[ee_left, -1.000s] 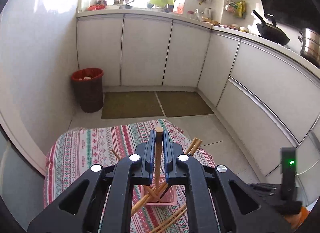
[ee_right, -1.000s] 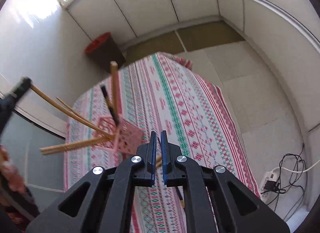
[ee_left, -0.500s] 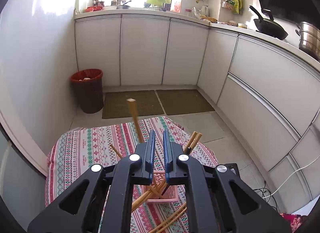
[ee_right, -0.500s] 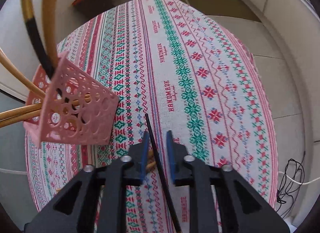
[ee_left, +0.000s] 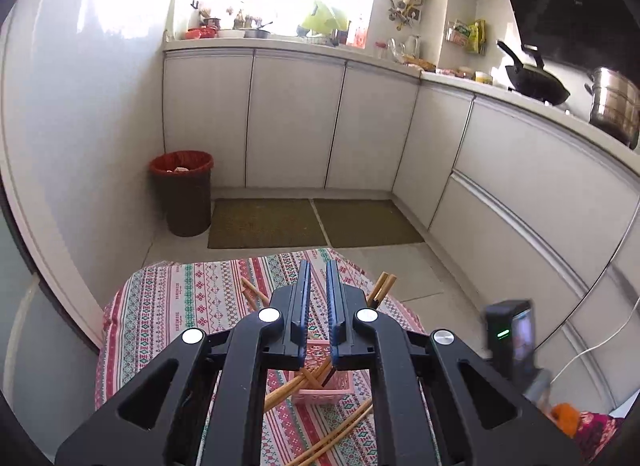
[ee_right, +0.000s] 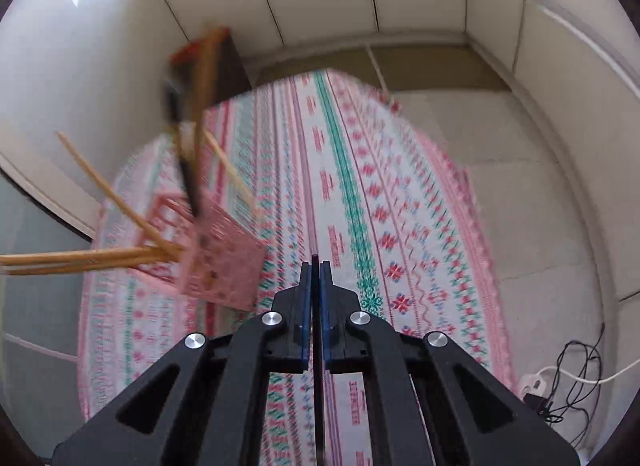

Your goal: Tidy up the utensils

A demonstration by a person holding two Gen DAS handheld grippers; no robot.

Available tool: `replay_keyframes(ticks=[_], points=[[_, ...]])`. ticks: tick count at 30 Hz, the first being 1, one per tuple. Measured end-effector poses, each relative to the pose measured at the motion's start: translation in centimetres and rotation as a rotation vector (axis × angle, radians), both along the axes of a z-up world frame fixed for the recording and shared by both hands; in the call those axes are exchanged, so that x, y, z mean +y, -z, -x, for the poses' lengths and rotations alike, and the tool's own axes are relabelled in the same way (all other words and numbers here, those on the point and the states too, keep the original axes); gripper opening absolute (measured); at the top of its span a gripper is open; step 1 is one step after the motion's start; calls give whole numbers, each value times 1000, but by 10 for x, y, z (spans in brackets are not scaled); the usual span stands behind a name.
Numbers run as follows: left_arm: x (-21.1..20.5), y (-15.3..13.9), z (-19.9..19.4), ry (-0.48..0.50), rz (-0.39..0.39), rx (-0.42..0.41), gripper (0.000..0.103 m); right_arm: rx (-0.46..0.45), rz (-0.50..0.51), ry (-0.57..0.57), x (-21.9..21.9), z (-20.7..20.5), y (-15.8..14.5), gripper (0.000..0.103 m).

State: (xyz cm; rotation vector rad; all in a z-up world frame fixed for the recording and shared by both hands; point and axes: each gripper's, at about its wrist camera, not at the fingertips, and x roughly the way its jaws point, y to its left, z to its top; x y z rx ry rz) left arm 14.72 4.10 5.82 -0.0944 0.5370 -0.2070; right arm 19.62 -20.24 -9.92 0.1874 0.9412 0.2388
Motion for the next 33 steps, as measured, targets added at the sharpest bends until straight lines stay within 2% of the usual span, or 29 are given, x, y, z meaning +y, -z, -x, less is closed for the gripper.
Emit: replay_keyframes(ticks=[5,10,14,19,24,28,30,31,33], points=[[22,2,17,-52,69,-12,8,-149,-83,-4,0,24,-88,4],[51,1,34,-105,144,-31,8,-273,-150,-49,10,44,-159,4],[72,1,41,-139,188,-38,8,-335,-154,-60,21,50,-193,4],[92,10,35,-163,231,-2,8,-326,-208,-74,19,54,-205,4],[119,41,7,-169,351,153,8,-312,-254,-96,16,60,-197,4],[139,78,-28,-157,465,334,8,-307,-268,-112,19,58,-197,4],[142,96,-57,-107,507,444,8,-296,-279,-125,23,55,-198,4],[141,104,-78,-64,515,503,10,-291,-285,-131,24,53,-198,4],[138,112,-111,-39,498,567,21,-291,-289,-142,26,51,-201,4]])
